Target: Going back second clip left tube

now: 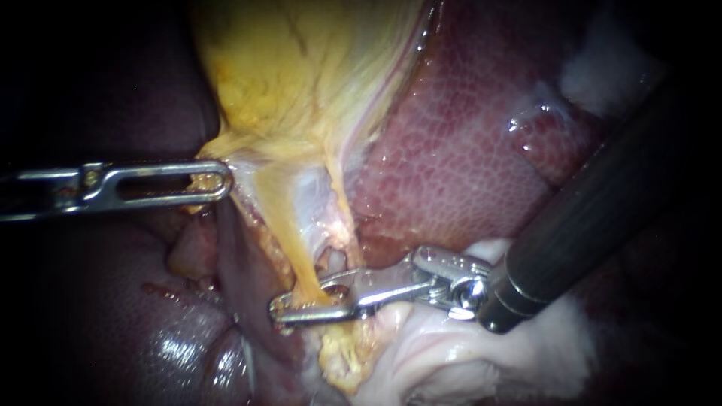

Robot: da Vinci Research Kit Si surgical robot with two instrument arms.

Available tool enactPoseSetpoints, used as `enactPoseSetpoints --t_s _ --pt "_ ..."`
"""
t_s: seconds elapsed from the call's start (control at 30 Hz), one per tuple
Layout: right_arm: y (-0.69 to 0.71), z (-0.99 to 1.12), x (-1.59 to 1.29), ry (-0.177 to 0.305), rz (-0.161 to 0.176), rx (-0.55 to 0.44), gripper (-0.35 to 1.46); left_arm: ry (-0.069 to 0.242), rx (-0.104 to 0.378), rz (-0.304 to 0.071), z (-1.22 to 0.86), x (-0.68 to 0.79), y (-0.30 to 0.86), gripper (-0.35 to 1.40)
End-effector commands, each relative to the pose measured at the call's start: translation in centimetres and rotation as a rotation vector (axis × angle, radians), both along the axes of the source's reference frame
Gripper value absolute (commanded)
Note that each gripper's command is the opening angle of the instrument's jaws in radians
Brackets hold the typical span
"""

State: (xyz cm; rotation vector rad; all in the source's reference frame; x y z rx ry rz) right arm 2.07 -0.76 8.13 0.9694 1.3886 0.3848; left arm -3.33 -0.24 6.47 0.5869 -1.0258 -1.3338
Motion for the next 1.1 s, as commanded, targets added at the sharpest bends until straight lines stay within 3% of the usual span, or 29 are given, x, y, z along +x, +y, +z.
enactPoseSetpoints --t_s 0.03,0.17,0.33,0.4,0.5,0.67,0.87,1.1 --pt "0.00 -0.01 0.01 0.000 0.000 0.000 -0.35 0.000 0.000 -0.002 0.00 0.00 0.00 -0.35" --pt "0.01 -0.01 0.01 0.000 0.001 0.001 -0.35 0.000 0.000 -0.002 0.00 0.00 0.00 -0.35" --pt "0.05 0.01 0.11 -0.035 0.054 -0.006 0.45 0.000 0.000 -0.002 -0.01 0.00 0.00 -0.35" --pt "0.08 0.03 0.16 -0.054 0.079 -0.009 0.55 0.000 0.000 -0.002 -0.01 0.00 -0.01 -0.35" --pt "0.16 0.10 0.21 -0.073 0.135 -0.001 0.60 0.000 0.000 -0.002 -0.01 0.00 -0.01 -0.35" --pt "0.27 0.12 0.11 -0.081 0.153 -0.011 0.60 0.001 0.000 -0.003 -0.01 0.00 -0.01 -0.35" --pt "0.40 -0.01 -0.01 -0.072 0.154 -0.033 0.60 0.001 -0.001 -0.003 -0.02 0.00 -0.01 -0.35" --pt "0.40 -0.06 -0.07 -0.069 0.151 -0.037 0.60 0.001 -0.001 -0.002 -0.02 0.01 -0.02 -0.35"
